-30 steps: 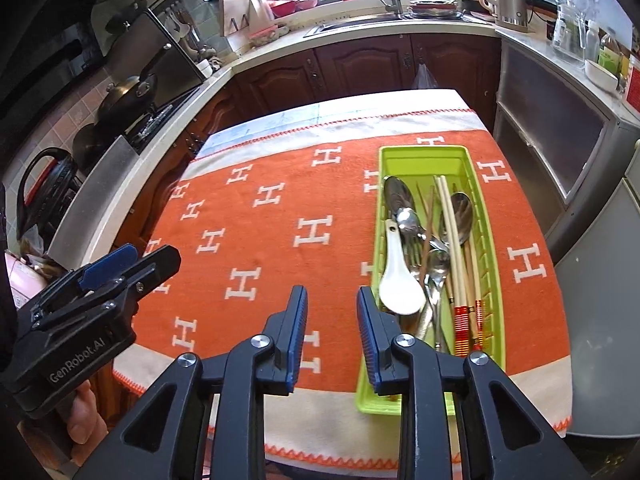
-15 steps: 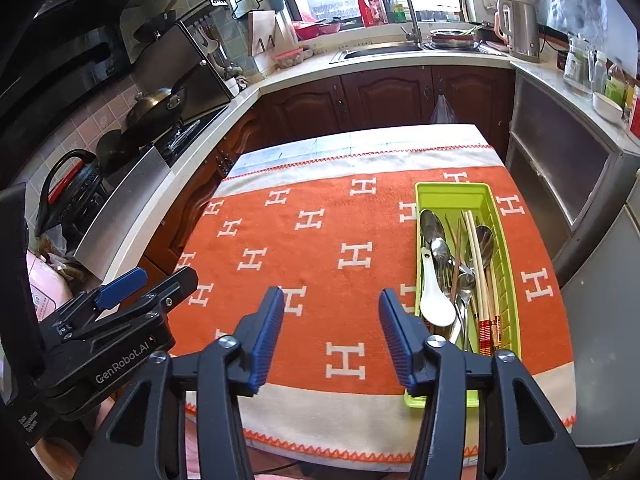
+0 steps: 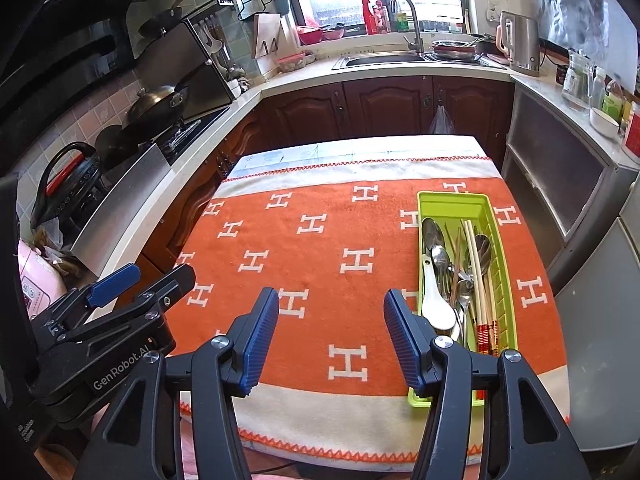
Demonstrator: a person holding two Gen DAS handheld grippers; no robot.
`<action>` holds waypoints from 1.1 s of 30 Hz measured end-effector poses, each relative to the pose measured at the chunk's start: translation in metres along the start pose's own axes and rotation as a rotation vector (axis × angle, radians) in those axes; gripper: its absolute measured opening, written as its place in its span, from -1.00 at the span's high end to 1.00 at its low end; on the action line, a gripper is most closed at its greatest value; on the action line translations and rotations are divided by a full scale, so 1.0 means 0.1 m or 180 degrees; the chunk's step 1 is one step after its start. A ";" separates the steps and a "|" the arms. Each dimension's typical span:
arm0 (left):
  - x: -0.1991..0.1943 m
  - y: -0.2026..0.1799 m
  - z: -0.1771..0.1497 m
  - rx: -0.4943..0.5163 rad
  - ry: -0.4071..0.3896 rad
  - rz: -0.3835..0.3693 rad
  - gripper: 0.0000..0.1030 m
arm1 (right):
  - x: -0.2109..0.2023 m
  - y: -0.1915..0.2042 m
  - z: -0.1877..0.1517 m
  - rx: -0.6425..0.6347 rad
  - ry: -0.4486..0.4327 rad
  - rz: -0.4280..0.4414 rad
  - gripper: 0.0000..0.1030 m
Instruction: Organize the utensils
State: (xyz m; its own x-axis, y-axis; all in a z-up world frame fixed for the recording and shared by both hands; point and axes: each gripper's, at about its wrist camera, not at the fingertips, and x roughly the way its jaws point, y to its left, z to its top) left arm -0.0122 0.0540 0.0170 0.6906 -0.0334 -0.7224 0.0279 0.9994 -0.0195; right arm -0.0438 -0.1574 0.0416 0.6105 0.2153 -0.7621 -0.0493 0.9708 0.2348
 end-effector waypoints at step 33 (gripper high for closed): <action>0.04 -0.01 0.01 -0.0004 0.0002 0.0009 -0.31 | 0.01 -0.02 0.04 0.0006 -0.0004 -0.0015 -0.12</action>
State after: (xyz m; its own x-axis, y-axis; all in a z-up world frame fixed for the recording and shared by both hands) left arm -0.0086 0.0533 0.0151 0.6902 -0.0306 -0.7229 0.0250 0.9995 -0.0184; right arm -0.0395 -0.1595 0.0428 0.6118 0.2105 -0.7625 -0.0447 0.9716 0.2323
